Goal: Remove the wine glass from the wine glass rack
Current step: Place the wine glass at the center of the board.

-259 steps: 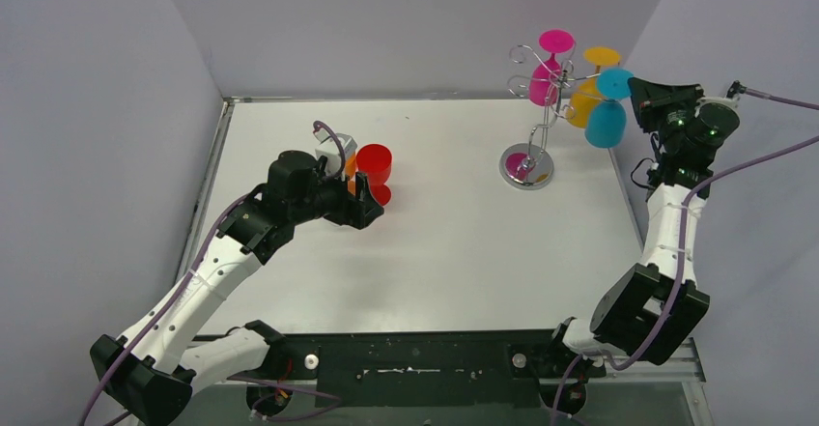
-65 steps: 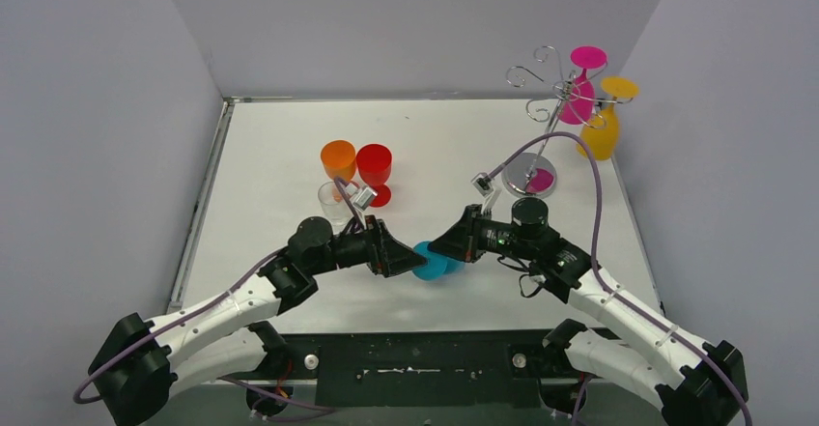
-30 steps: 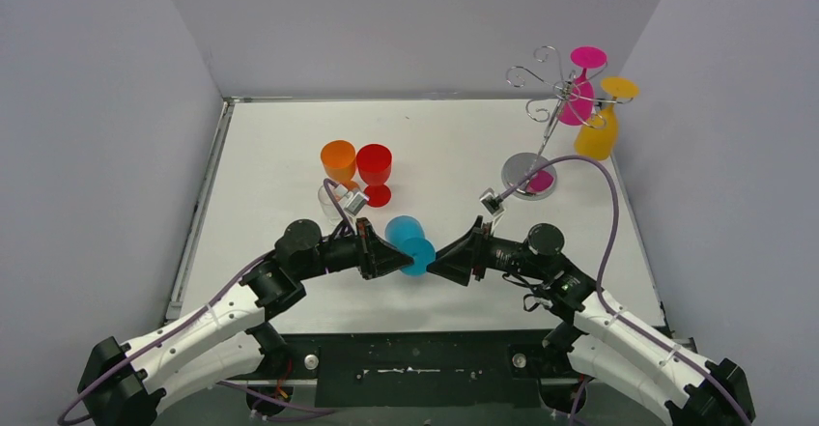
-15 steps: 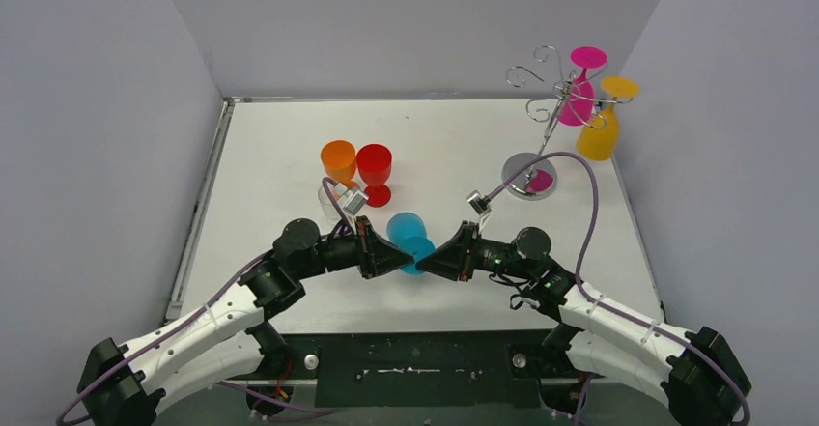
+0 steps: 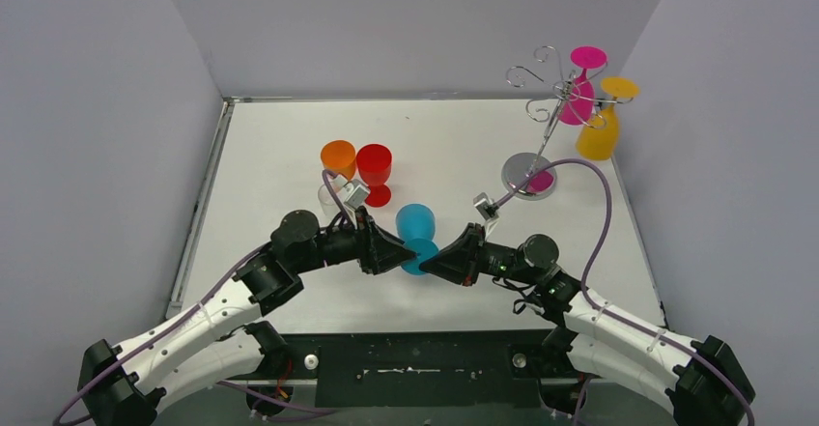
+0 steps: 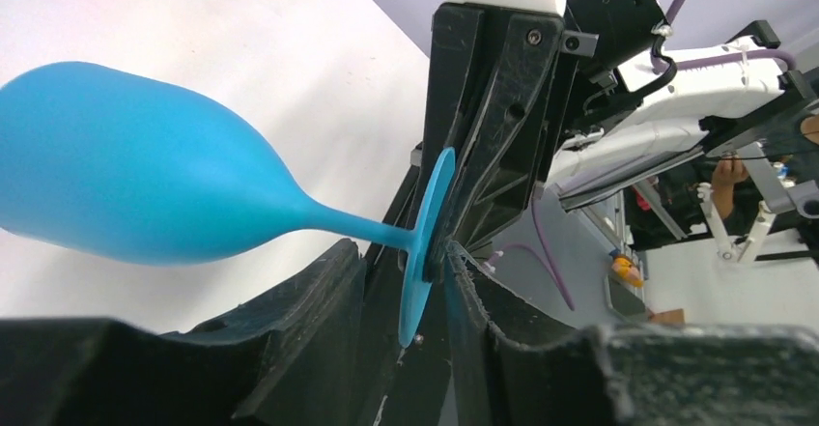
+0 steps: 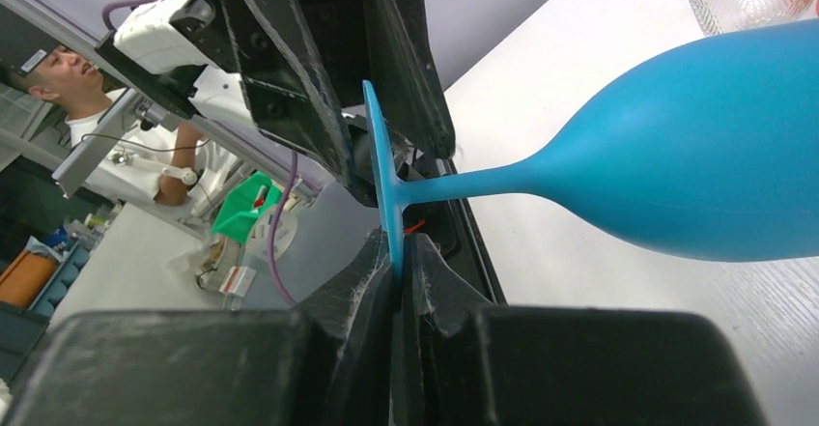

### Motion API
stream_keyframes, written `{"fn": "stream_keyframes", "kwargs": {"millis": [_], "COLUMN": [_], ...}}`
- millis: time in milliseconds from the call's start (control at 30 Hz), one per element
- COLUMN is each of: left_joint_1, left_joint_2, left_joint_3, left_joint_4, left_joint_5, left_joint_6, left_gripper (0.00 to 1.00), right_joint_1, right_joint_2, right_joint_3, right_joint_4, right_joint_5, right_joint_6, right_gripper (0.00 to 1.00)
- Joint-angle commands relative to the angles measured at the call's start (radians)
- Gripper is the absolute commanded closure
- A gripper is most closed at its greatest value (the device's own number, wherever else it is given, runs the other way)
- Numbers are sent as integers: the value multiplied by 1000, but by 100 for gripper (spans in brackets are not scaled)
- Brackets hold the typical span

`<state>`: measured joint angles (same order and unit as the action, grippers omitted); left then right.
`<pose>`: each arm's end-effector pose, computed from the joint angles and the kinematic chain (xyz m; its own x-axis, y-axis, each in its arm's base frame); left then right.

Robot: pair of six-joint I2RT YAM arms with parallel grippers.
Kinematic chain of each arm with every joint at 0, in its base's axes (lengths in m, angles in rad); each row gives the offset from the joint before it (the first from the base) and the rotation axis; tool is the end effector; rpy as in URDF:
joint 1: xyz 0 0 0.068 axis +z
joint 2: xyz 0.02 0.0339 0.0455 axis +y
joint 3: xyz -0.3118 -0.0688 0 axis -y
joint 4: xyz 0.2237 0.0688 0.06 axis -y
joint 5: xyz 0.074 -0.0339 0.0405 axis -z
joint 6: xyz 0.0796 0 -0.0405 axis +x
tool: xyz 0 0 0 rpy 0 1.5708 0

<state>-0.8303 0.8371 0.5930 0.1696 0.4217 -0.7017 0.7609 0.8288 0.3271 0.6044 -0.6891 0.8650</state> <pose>0.1035 -0.1615 0.3383 -0.6508 -0.1609 -0.7420 0.6923 0.2755 -0.6670 0.0875 0.1532 0.3022 -0.7055 0.1393 -0.6948 -0.6988 0.0259 0.7148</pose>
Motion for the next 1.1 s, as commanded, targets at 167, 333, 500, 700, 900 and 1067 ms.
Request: {"fn": "stream_keyframes", "kwargs": {"millis": [167, 333, 500, 700, 900, 1067], "left_joint_1": [4, 5, 4, 6, 5, 24], "left_joint_2": [7, 5, 2, -1, 0, 29], "left_joint_3": [158, 186, 194, 222, 277, 357], "left_joint_4": [-168, -263, -293, -320, -446, -581], "left_joint_5": [-32, -62, -116, -164, -219, -207], "left_joint_6": [142, 176, 182, 183, 228, 278], "left_gripper": [60, 57, 49, 44, 40, 32], "right_joint_1": [33, 79, 175, 272, 353, 438], "right_joint_2": [-26, -47, -82, -91, -74, -24], "right_joint_3": [15, 16, 29, 42, 69, 111], "right_joint_4": [-15, -55, -152, -281, -408, -529], "right_joint_5": [23, 78, 173, 253, 315, 323], "right_joint_6": [-138, -236, -417, -689, -992, -1261], "right_gripper": [100, 100, 100, 100, 100, 100]}}
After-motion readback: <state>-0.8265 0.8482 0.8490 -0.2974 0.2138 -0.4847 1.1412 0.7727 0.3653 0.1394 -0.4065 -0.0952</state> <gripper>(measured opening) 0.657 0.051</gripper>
